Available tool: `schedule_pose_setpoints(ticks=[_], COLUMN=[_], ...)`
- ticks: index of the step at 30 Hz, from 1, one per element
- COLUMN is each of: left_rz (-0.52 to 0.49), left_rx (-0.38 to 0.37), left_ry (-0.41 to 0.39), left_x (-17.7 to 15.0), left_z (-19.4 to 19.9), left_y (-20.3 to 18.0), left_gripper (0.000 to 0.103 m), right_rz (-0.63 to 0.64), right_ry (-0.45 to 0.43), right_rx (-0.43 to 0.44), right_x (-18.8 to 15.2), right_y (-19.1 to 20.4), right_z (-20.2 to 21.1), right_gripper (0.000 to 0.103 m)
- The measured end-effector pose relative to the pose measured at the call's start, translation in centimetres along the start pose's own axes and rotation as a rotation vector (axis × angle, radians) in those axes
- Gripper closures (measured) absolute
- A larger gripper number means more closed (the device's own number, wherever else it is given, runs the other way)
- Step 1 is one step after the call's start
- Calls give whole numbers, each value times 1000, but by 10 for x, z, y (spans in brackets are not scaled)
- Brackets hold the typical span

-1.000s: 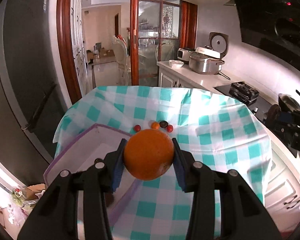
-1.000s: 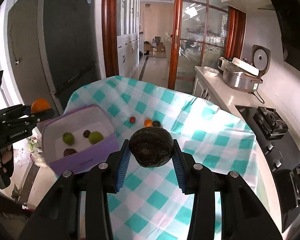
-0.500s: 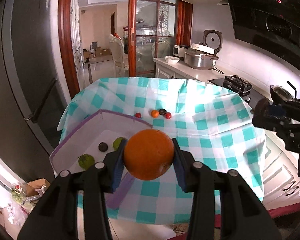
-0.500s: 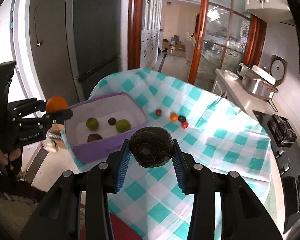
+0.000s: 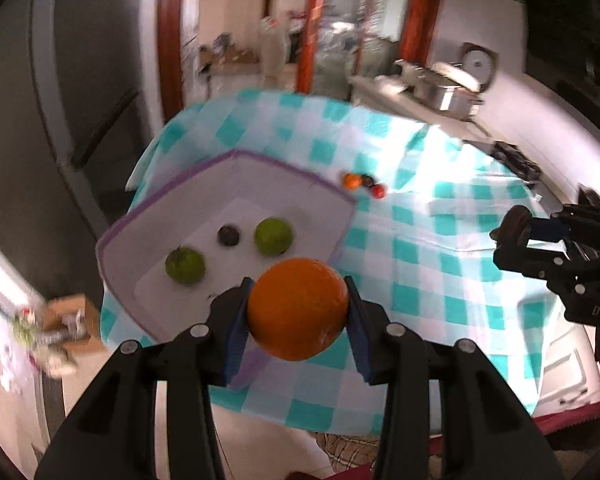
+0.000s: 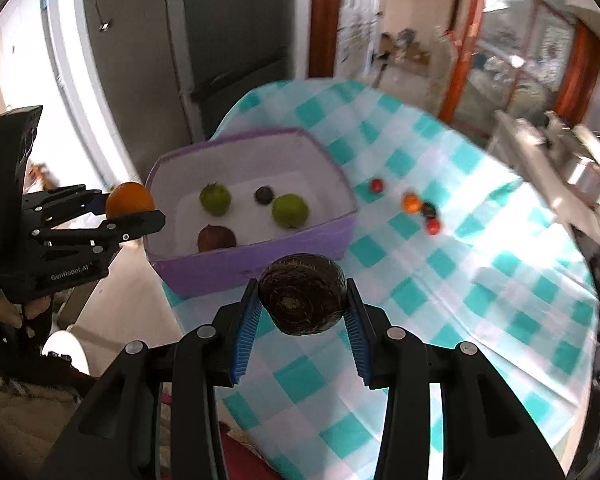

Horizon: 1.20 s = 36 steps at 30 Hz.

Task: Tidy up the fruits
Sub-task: 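Carry the orange and dark fruit with both tools over the box, then open both tools to drop the orange and dark fruit into the box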

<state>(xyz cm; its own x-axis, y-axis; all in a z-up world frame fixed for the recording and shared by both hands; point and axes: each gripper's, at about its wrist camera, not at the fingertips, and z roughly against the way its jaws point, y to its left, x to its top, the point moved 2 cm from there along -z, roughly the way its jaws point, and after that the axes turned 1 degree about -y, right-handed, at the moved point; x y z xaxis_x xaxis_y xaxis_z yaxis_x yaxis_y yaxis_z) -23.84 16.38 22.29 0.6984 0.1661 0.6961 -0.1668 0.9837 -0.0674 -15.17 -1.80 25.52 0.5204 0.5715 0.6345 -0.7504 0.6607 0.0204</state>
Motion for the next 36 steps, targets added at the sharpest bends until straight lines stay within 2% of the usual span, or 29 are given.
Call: schedule_pose_setpoints(ticks=[8, 12, 16, 19, 22, 23, 26, 29, 36], left_rz=[192, 264, 307, 341, 371, 373, 357, 268, 202], left_rx=[131, 169, 221, 258, 280, 286, 311, 326, 319], left_ry=[121, 164, 227, 266, 314, 332, 365, 356, 372], left_x=[3, 12, 24, 30, 36, 37, 40, 48, 56], left_z=[-63, -94, -136, -162, -190, -198, -220, -226, -233], left_y=[63, 84, 101, 111, 122, 125, 127, 116, 94], left_gripper=[59, 59, 59, 59, 59, 59, 59, 59, 59], right_rz=[128, 177, 197, 193, 206, 213, 156, 104, 14], right_ry=[79, 108, 153, 220, 286, 318, 354, 360, 343], right_rx=[153, 205, 222, 236, 214, 189, 207, 236, 240], right_x=[61, 99, 133, 153, 166, 168, 170, 168, 170], right_y=[16, 24, 31, 36, 46, 47, 43, 35, 24], right_z=[-106, -166, -225, -274, -317, -331, -355, -374, -390], right_gripper=[62, 62, 62, 62, 62, 62, 62, 62, 60])
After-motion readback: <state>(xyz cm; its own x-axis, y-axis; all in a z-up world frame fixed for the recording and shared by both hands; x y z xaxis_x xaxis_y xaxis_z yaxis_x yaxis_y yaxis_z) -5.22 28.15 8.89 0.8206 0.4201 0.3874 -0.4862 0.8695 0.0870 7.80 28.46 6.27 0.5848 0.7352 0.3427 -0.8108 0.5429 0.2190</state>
